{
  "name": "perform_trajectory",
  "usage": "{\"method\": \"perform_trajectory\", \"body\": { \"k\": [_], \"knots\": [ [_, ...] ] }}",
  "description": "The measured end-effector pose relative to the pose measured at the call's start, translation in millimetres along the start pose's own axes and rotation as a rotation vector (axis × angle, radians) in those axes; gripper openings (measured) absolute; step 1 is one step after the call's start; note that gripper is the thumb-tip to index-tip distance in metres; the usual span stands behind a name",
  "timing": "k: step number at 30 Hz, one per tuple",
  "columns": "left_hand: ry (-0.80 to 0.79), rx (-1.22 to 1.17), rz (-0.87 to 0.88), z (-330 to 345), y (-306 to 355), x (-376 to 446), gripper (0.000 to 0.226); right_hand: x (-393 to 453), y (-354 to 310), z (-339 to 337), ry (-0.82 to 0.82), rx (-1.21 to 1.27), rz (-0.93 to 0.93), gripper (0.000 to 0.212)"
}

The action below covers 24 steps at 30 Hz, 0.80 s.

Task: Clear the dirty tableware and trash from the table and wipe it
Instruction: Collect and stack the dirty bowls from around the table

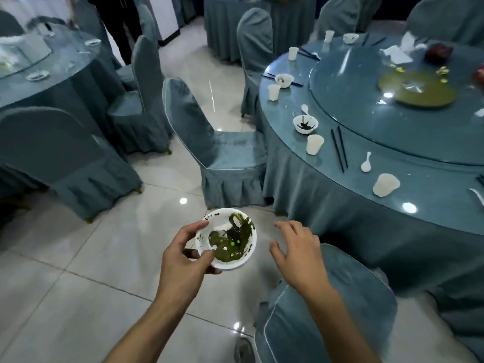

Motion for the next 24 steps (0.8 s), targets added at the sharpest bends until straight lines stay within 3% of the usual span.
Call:
{"method": "perform_trajectory", "body": {
  "k": [11, 17, 24],
  "knots": [
    [-0.165, 0.017, 0.039, 9.9, 40.7, 197.6, 0.056, 162.5, -18.6, 28.8, 0.148, 0.007, 0.144, 0.049],
    [-0.337, 0.060, 0.071, 16.6, 69.2, 312.6, 0.054, 248.0, -43.0, 43.9, 0.160, -0.015, 0.285, 0.038],
    [-0.453, 0.161, 0.207, 43.7, 96.3, 423.4, 0.055, 328.6, -50.9, 49.4, 0.248, -0.037, 0.376, 0.039]
  ]
}}
Point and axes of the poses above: each hand's wrist, its own x-axis towards the middle knuckle, its own z-axis out of the palm, y = z × x, the point moved 1 cm from there along x, towards the middle knuckle, and after that the axes turned 8 degrees about x, right-handed, at the moved point
